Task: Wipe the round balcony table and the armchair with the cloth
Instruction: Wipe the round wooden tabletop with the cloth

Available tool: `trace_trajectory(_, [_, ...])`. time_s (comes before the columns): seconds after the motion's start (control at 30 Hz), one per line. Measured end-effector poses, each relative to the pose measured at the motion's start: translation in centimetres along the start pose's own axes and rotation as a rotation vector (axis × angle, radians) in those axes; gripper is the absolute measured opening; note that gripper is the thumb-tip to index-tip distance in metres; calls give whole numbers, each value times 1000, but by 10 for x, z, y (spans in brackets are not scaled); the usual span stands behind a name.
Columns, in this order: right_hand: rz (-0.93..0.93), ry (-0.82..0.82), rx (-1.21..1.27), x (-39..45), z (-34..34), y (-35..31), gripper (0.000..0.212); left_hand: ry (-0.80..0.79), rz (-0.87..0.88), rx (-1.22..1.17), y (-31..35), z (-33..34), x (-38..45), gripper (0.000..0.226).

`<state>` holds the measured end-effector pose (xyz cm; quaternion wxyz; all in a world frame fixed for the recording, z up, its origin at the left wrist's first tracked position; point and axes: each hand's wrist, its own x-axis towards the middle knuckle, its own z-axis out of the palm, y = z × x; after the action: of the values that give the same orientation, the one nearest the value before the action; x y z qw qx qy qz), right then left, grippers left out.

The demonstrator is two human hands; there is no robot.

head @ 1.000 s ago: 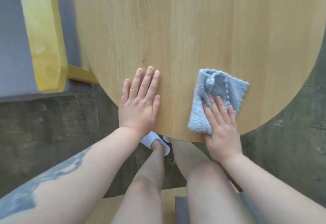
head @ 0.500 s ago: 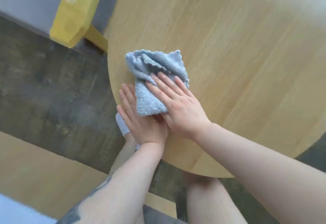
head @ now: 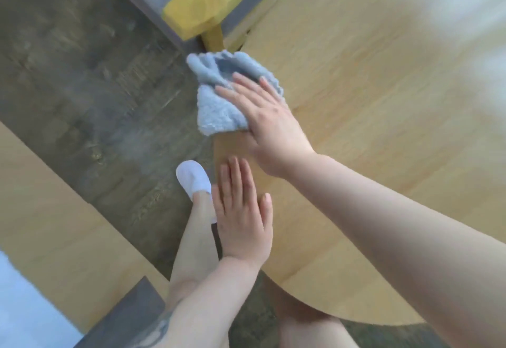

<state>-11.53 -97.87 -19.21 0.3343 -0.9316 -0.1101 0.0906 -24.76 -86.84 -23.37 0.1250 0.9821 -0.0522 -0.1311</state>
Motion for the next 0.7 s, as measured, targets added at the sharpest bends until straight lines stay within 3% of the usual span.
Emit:
trace_trajectory(0.1, [193,324,-218,-23,-36,43,71,-66,219,58,18,-1,5,62])
trace_trajectory(0.17, [422,323,-295,-28,-33,52,76,-100,262,89,30,-1,12,61])
trace_trajectory(0.23, [517,194,-318,-27,-5,41,79,-153,334,102,40,1,15,59])
trace_trajectory(0.27, [429,87,-300,-27,10,31,78,-175,363,95,44,2,13,58])
trace_trajectory(0.37, [-83,-362,-171,-18,25,5,74,-213,384,-20,42,1,11,38])
trace_trajectory(0.4, [-154,-438,-102,-14,13,5,76,-198,402,-61,37,-1,13,31])
trace_trajectory(0.47, [-119,-299,-37,-19,-18,17,79,-170,484,-53,26,-7,28,37])
trace_trajectory(0.53, [46,13,-109,-38,-53,38,76,-150,552,17,11,-20,64,53])
trace_trajectory(0.6, [294,259,-218,-68,-73,61,77,-147,568,84,-1,-32,112,57])
trace_trajectory(0.7, [742,376,-265,-103,-33,67,89,-144,619,179,-1,-45,176,58])
